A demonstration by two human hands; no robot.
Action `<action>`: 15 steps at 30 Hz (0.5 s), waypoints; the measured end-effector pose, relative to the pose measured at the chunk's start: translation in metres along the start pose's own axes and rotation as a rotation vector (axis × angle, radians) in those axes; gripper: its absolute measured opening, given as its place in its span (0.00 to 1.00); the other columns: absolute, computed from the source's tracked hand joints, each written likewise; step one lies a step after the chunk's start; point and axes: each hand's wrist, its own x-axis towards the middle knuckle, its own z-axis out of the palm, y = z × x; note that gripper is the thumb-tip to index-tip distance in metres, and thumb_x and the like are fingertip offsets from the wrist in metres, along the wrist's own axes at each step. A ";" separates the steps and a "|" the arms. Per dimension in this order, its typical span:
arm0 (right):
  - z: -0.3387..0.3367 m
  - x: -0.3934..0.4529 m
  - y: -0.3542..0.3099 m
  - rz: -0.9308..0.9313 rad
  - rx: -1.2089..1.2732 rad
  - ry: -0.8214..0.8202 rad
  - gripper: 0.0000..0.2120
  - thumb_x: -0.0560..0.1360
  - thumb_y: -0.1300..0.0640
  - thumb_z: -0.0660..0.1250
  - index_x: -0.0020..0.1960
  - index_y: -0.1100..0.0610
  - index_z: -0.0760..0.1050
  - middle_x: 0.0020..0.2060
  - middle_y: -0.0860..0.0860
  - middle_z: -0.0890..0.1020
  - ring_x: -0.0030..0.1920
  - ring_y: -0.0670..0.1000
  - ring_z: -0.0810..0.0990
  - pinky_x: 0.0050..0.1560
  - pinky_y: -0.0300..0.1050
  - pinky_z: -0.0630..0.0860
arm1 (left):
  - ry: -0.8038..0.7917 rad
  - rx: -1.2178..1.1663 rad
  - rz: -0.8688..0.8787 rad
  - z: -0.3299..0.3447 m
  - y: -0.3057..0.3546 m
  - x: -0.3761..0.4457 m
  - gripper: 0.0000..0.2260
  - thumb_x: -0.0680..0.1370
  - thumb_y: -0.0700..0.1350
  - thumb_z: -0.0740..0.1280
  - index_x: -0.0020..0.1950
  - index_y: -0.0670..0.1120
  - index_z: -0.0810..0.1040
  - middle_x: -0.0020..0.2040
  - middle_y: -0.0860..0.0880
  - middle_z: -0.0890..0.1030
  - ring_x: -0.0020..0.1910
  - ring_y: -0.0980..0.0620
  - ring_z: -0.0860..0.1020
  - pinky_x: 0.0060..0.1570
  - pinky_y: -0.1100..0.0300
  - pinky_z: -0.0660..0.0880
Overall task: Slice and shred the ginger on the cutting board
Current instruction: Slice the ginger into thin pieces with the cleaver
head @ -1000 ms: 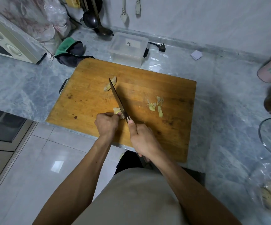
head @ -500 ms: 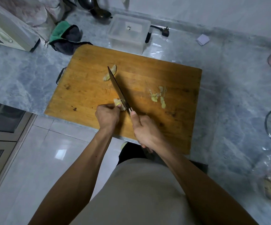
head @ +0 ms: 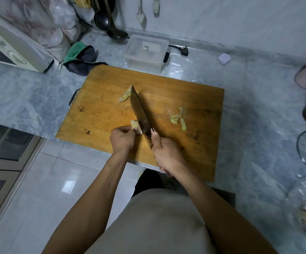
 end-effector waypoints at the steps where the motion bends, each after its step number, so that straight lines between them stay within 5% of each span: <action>1: -0.002 -0.001 0.002 0.009 0.007 0.004 0.29 0.85 0.41 0.48 0.31 0.54 0.68 0.24 0.52 0.73 0.24 0.52 0.73 0.25 0.44 0.71 | -0.001 -0.001 0.007 0.000 0.000 -0.001 0.08 0.75 0.47 0.74 0.49 0.44 0.86 0.47 0.47 0.85 0.49 0.49 0.81 0.49 0.60 0.74; 9: -0.023 -0.008 0.014 0.052 0.033 0.046 0.29 0.84 0.37 0.46 0.35 0.53 0.70 0.26 0.49 0.71 0.24 0.48 0.71 0.26 0.44 0.70 | -0.048 -0.043 -0.040 -0.004 0.001 0.002 0.07 0.74 0.47 0.75 0.47 0.45 0.86 0.47 0.46 0.86 0.51 0.47 0.82 0.54 0.57 0.77; 15: -0.007 -0.018 0.000 -0.044 -0.009 -0.001 0.28 0.86 0.41 0.47 0.33 0.55 0.69 0.25 0.52 0.74 0.22 0.48 0.73 0.25 0.43 0.70 | -0.009 -0.035 -0.054 -0.001 0.002 0.001 0.08 0.72 0.48 0.75 0.34 0.49 0.83 0.40 0.46 0.85 0.45 0.44 0.84 0.54 0.51 0.80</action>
